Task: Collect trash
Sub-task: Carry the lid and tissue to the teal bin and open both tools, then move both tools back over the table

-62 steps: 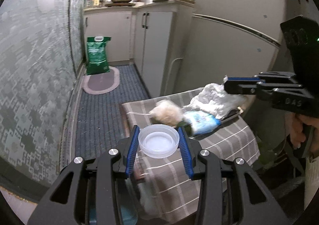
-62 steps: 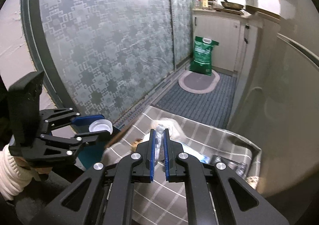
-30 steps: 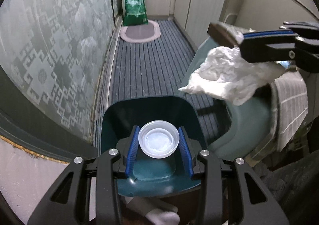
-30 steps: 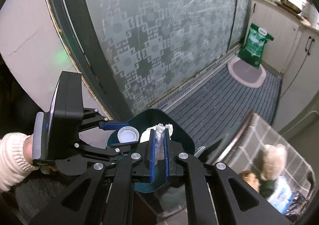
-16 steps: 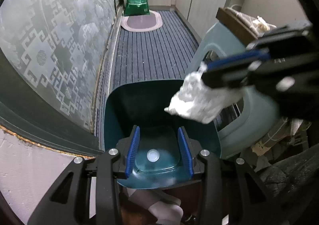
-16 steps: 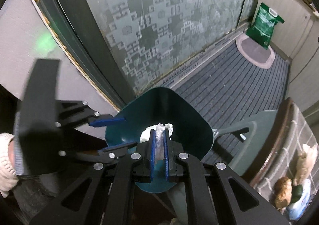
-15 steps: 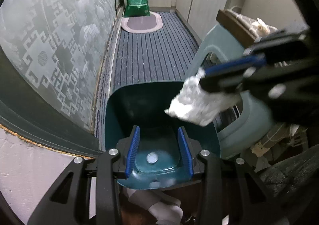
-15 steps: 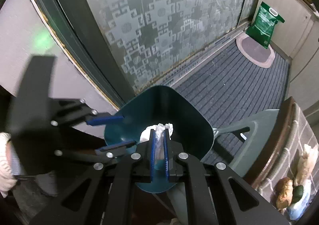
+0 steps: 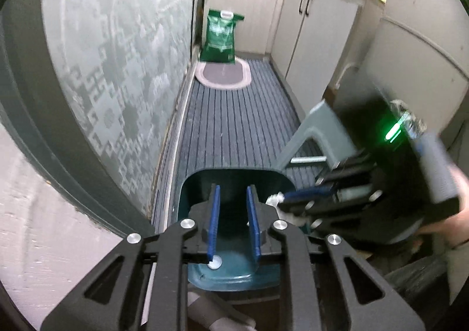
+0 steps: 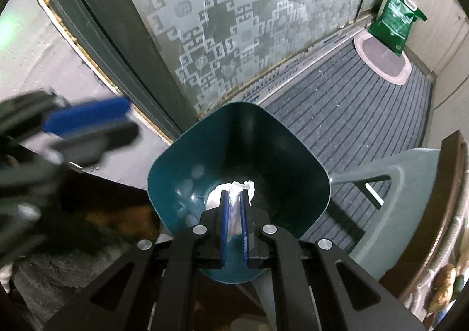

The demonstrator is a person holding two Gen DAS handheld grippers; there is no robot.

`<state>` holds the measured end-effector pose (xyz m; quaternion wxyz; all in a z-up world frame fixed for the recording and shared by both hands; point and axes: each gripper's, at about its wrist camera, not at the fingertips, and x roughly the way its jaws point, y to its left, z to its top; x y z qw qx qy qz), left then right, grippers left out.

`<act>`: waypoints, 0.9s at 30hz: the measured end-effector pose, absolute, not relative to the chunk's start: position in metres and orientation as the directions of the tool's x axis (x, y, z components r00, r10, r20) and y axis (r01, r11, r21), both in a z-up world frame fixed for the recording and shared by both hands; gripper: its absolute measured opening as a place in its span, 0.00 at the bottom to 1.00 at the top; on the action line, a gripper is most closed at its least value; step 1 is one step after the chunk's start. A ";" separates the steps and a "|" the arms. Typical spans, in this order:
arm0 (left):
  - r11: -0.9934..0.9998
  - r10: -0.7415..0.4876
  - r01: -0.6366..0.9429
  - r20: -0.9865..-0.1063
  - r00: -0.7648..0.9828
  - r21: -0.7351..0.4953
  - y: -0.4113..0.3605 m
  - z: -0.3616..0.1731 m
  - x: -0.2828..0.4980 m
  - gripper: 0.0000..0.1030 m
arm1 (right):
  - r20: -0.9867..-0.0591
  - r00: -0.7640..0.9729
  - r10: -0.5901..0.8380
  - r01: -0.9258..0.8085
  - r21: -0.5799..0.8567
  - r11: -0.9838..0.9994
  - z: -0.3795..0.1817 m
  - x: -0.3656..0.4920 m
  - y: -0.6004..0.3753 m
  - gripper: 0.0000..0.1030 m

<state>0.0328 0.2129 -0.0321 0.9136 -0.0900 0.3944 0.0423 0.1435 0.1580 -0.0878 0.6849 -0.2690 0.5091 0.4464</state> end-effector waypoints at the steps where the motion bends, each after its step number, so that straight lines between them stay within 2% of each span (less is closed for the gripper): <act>1: 0.980 0.010 -0.151 -0.714 0.700 -0.133 0.212 -0.026 0.031 0.18 | -0.940 0.079 0.330 -0.886 0.086 0.457 -0.091 0.143 0.158 0.07; 3: 0.979 0.014 -0.151 -0.694 0.720 -0.138 0.211 -0.015 0.027 0.16 | -0.944 0.080 0.319 -0.885 0.080 0.459 -0.096 0.143 0.158 0.09; 4: 0.978 0.013 -0.151 -0.686 0.728 -0.142 0.211 -0.010 0.026 0.16 | -0.946 0.081 0.312 -0.884 0.077 0.462 -0.099 0.143 0.159 0.16; 5: 0.977 0.013 -0.153 -0.672 0.741 -0.149 0.210 -0.003 0.024 0.16 | -0.947 0.086 0.311 -0.881 0.074 0.468 -0.100 0.144 0.159 0.28; 7: 0.976 0.016 -0.155 -0.655 0.756 -0.155 0.209 0.006 0.021 0.16 | -0.947 0.090 0.308 -0.879 0.070 0.472 -0.103 0.144 0.159 0.35; 12: 0.975 0.026 -0.154 -0.613 0.790 -0.158 0.205 0.027 0.015 0.16 | -0.949 0.071 0.307 -0.886 0.081 0.456 -0.108 0.136 0.163 0.37; 17: 0.974 0.022 -0.148 -0.578 0.816 -0.170 0.202 0.042 0.013 0.17 | -0.933 0.057 0.354 -0.892 0.112 0.439 -0.096 0.129 0.162 0.49; 21: 0.976 0.027 -0.143 -0.564 0.825 -0.162 0.198 0.049 0.011 0.21 | -0.910 0.065 0.411 -0.891 0.133 0.434 -0.078 0.127 0.156 0.51; 23: 0.977 0.031 -0.144 -0.558 0.829 -0.158 0.195 0.053 0.010 0.30 | -0.892 0.071 0.447 -0.894 0.142 0.425 -0.066 0.126 0.149 0.52; 27: 0.978 0.034 -0.142 -0.550 0.834 -0.156 0.190 0.057 0.012 0.31 | -0.847 0.076 0.526 -0.897 0.173 0.408 -0.043 0.123 0.135 0.53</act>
